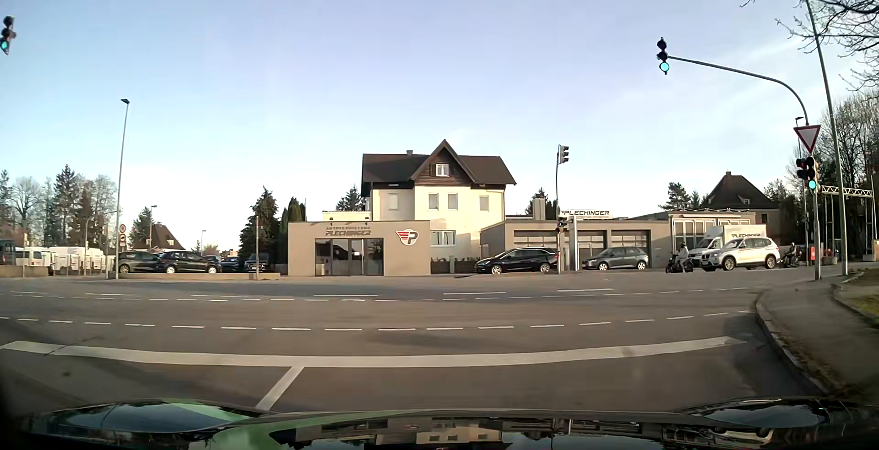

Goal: Follow the waypoints while adhering to traffic rules and regulations

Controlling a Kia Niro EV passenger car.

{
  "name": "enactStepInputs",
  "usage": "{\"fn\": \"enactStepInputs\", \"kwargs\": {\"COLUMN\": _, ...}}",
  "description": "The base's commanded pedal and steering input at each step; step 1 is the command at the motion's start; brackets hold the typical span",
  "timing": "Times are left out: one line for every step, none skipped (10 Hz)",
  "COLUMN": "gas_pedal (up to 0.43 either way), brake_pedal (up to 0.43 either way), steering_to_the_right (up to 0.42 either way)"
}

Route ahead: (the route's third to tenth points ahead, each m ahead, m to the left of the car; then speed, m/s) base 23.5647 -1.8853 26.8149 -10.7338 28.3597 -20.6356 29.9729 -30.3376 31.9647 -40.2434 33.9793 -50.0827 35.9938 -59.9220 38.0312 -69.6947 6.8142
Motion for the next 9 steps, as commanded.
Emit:
{"fn": "enactStepInputs", "kwargs": {"gas_pedal": 0.087, "brake_pedal": 0.000, "steering_to_the_right": 0.143}}
{"fn": "enactStepInputs", "kwargs": {"gas_pedal": 0.087, "brake_pedal": 0.000, "steering_to_the_right": 0.149}}
{"fn": "enactStepInputs", "kwargs": {"gas_pedal": 0.087, "brake_pedal": 0.000, "steering_to_the_right": 0.155}}
{"fn": "enactStepInputs", "kwargs": {"gas_pedal": 0.087, "brake_pedal": 0.000, "steering_to_the_right": 0.161}}
{"fn": "enactStepInputs", "kwargs": {"gas_pedal": 0.079, "brake_pedal": 0.000, "steering_to_the_right": 0.168}}
{"fn": "enactStepInputs", "kwargs": {"gas_pedal": 0.079, "brake_pedal": 0.000, "steering_to_the_right": 0.180}}
{"fn": "enactStepInputs", "kwargs": {"gas_pedal": 0.079, "brake_pedal": 0.000, "steering_to_the_right": 0.194}}
{"fn": "enactStepInputs", "kwargs": {"gas_pedal": 0.079, "brake_pedal": 0.000, "steering_to_the_right": 0.205}}
{"fn": "enactStepInputs", "kwargs": {"gas_pedal": 0.067, "brake_pedal": 0.000, "steering_to_the_right": 0.219}}
